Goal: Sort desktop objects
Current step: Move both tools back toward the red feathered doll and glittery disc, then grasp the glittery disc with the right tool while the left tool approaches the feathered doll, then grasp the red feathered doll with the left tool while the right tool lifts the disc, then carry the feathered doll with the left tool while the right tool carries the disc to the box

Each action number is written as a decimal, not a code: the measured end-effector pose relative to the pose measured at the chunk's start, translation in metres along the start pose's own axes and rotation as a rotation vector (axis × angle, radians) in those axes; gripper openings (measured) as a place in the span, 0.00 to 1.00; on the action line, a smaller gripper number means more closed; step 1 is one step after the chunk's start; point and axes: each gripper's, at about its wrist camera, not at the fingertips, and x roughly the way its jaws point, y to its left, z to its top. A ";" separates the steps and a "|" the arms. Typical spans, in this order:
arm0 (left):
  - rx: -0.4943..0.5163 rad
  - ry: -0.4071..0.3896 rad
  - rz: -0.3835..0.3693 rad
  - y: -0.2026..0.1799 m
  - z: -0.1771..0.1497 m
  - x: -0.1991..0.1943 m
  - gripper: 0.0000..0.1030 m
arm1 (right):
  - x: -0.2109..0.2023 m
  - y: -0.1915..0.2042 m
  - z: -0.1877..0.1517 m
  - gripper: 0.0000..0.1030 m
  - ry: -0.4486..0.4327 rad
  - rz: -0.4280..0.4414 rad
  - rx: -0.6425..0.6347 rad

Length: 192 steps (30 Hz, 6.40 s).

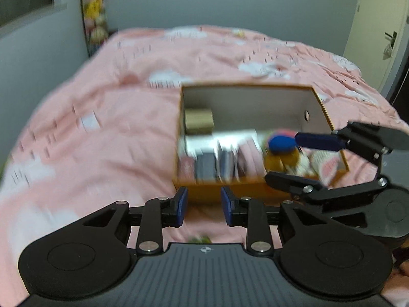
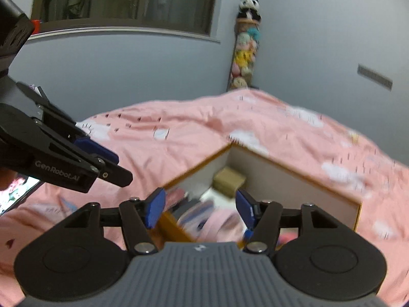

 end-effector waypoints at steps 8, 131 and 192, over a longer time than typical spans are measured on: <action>-0.005 0.160 -0.002 -0.022 -0.048 0.026 0.32 | 0.017 0.002 -0.055 0.61 0.208 -0.041 0.220; -0.184 0.173 -0.190 -0.009 -0.045 0.036 0.01 | 0.026 -0.022 -0.122 0.15 0.335 0.002 0.490; 0.403 0.064 -0.144 -0.077 -0.083 0.070 0.43 | 0.026 -0.030 -0.129 0.24 0.372 0.001 0.560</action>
